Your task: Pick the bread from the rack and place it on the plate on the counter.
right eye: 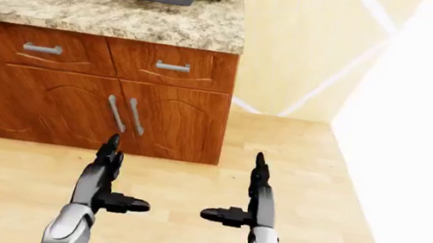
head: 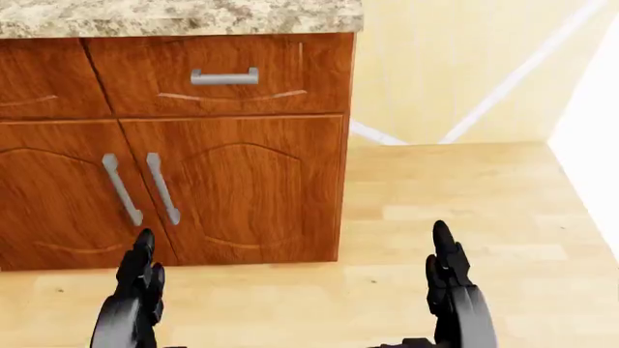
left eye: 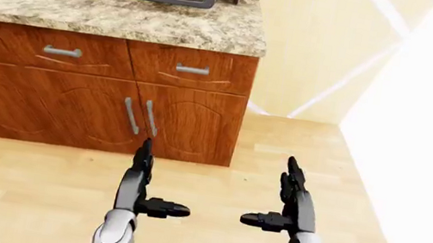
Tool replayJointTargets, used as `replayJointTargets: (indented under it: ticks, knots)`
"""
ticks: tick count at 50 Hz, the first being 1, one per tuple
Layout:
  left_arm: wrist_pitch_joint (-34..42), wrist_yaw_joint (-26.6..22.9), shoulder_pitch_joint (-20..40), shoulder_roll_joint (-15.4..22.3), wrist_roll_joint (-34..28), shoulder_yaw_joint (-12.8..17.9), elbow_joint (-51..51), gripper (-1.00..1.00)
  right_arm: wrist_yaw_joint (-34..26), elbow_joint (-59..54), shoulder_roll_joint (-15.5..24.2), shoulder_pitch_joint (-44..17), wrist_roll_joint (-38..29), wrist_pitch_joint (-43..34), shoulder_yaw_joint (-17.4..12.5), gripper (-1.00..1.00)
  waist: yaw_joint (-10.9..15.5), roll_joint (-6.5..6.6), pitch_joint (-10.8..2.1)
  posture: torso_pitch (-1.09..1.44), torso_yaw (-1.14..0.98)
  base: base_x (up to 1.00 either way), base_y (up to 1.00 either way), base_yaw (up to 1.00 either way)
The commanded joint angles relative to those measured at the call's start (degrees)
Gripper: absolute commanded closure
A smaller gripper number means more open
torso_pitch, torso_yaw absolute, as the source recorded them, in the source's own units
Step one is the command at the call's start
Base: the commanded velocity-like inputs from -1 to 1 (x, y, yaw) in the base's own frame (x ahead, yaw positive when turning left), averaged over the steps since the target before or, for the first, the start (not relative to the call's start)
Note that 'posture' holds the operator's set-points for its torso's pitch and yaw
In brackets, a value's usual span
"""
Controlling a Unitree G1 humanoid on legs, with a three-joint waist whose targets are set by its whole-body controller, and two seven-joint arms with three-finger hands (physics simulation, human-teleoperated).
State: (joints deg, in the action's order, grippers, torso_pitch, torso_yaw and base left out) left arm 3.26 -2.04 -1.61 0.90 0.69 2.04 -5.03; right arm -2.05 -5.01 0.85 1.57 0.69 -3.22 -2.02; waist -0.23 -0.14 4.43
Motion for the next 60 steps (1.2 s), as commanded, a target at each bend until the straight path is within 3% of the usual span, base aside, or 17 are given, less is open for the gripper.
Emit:
replayJointTargets:
  ticks: [1, 3, 5, 7, 17, 21, 24, 29, 32, 34, 45, 46, 50, 54, 57, 58, 60]
  knots:
    - [2.3, -0.7, 5.3, 1.0, 0.3, 0.1, 8.2, -1.00, -0.1, 11.5, 0.9, -2.8, -0.1, -1.4, -0.1, -1.00, -0.1, -0.45, -0.05, 0.00, 0.00, 0.00, 0.00, 0.00]
    - [5.1, -1.3, 6.4, 1.2, 0.4, 0.1, 10.7, -1.00, -0.1, 13.8, 0.6, -3.3, 0.6, -3.4, -0.4, -1.00, 0.2, -0.05, -3.85, 0.00, 0.00, 0.00, 0.00, 0.00]
    - [8.8, -1.6, 7.8, 2.1, -0.6, 0.6, 14.7, -1.00, -0.5, 17.1, 0.9, -4.1, 0.2, -6.0, -0.2, -1.00, 0.3, -0.35, -1.39, 0.00, 0.00, 0.00, 0.00, 0.00]
    - [11.2, -2.1, 8.4, 2.4, -0.8, 1.4, 16.9, -1.00, -0.5, 19.8, 1.0, -5.2, 0.6, -8.7, -0.8, -1.00, 0.3, -0.50, -3.97, 0.00, 0.00, 0.00, 0.00, 0.00]
    - [31.7, -6.5, 21.3, 9.3, -2.2, 7.2, 31.0, -1.00, -0.6, 32.5, 3.9, -19.7, 0.1, -26.6, -2.7, -1.00, 0.3, 0.41, -6.10, 0.00, 0.00, 0.00, 0.01, 0.00]
    - [36.4, -7.3, 25.8, 12.3, -1.7, 9.4, 33.0, -1.00, 0.3, 33.5, 5.7, -26.2, 1.9, -31.4, -4.5, -1.00, -0.1, -1.93, -4.61, 0.00, 0.00, 0.09, 0.42, 0.00]
    - [38.3, -7.7, 27.8, 14.1, -1.4, 10.1, 33.5, -1.00, 1.0, 33.4, 6.8, -28.1, 2.8, -32.3, -5.0, -1.00, -0.5, -2.01, -4.81, 0.00, 0.00, 0.16, 0.52, 0.00]
    - [39.5, -8.0, 31.2, 17.0, -0.9, 11.6, 33.0, -1.00, 2.4, 34.6, 8.9, -32.7, 5.9, -36.0, -6.7, -1.00, -1.5, 1.72, -3.21, 0.00, 0.00, 0.18, 0.52, 0.00]
    - [40.1, -7.8, 33.0, 17.9, -0.2, 11.9, 32.9, -1.00, 3.0, 34.8, 10.0, -33.6, 7.0, -36.7, -7.1, -1.00, -1.8, 6.77, -5.05, 0.00, 0.00, 0.20, 0.52, 0.00]
    - [40.6, -7.9, 33.2, 18.6, -0.1, 12.3, 33.5, -1.00, 3.3, 35.1, 10.6, -34.3, 7.8, -37.3, -7.6, -1.00, -1.4, 5.24, -2.89, 0.00, 0.00, 0.20, 0.52, 0.00]
    - [45.9, -7.8, 35.6, 23.2, 2.4, 16.3, 37.4, -1.00, 5.4, 35.9, 14.0, -39.5, 11.9, -41.2, -9.0, -1.00, 0.3, -2.83, -2.91, 0.00, 0.00, 0.21, 0.52, 0.00]
    - [45.9, -7.7, 35.7, 23.6, 2.6, 16.3, 37.4, -1.00, 5.5, 35.9, 14.2, -39.8, 12.1, -41.4, -9.1, -1.00, -0.4, -1.33, -2.77, 0.00, 0.00, 0.24, 0.52, 0.00]
    - [47.1, -7.3, 36.2, 25.3, 3.8, 17.8, 38.4, -1.00, 6.2, 36.3, 14.8, -41.3, 13.2, -42.5, -9.6, -1.00, -0.4, -2.35, -3.46, 0.00, 0.00, 0.29, 0.52, 0.00]
    - [49.2, -6.7, 37.2, 27.3, 5.9, 19.2, 39.5, -1.00, 7.0, 36.9, 15.7, -42.9, 14.7, -44.0, -9.8, -1.00, -1.4, 0.16, -2.29, 0.00, 0.00, 0.29, 0.45, 0.00]
    - [49.6, -5.9, 36.9, 27.6, 6.7, 19.4, 40.2, -1.00, 7.7, 37.8, 16.1, -43.7, 15.6, -44.9, -9.8, -1.00, -1.1, 8.11, -3.64, 0.00, 0.00, 0.29, 0.30, 0.00]
    - [49.6, -5.8, 36.9, 27.7, 6.9, 19.4, 40.2, -1.00, 7.7, 37.8, 16.1, -43.7, 15.7, -45.0, -9.8, -1.00, -1.3, 5.21, -2.75, 0.00, 0.00, 0.30, 0.30, 0.00]
    - [49.9, -5.6, 37.1, 28.3, 7.3, 19.5, 40.4, -1.00, 8.0, 37.5, 16.4, -43.8, 15.9, -44.8, -9.9, -1.00, -0.6, 5.40, -2.46, 0.00, 0.00, 0.29, 0.22, 0.00]
